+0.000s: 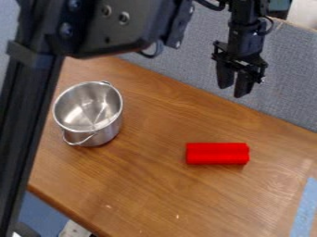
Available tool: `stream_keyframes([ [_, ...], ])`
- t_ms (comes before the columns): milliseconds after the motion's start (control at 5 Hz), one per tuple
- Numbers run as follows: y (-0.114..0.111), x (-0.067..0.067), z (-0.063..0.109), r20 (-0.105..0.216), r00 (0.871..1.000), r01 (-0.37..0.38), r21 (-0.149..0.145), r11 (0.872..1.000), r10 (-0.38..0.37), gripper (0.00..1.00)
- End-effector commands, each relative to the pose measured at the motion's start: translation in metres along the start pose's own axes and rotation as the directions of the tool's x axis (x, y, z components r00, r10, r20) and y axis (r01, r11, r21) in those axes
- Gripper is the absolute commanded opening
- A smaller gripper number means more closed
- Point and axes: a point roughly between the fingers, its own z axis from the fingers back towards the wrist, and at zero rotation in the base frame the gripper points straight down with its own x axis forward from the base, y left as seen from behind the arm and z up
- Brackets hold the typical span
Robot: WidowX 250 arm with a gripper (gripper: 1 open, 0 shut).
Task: Move the red object from the metal pot to the table
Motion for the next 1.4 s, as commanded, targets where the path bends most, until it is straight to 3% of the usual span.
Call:
stream_keyframes([
  [0,-0.023,-0.010,0.056,0.079,0.991,-0.109,0.000,0.994,0.109,1.00],
  [200,-0.024,-0.011,0.041,0.028,0.996,0.089,0.009,0.996,-0.090,1.00],
  [400,-0.027,-0.001,0.023,-0.032,0.965,0.259,-0.002,0.966,-0.259,1.00],
  [600,-0.041,0.005,0.001,-0.072,0.937,0.340,-0.027,0.940,-0.341,1.00],
  [800,-0.059,0.008,-0.016,-0.073,0.902,0.422,-0.057,0.905,-0.425,1.00],
  [1000,-0.068,0.019,-0.026,-0.125,0.877,0.456,-0.092,0.885,-0.464,1.00],
  [1200,-0.054,-0.016,-0.017,-0.164,0.806,0.556,-0.118,0.823,-0.568,1.00],
])
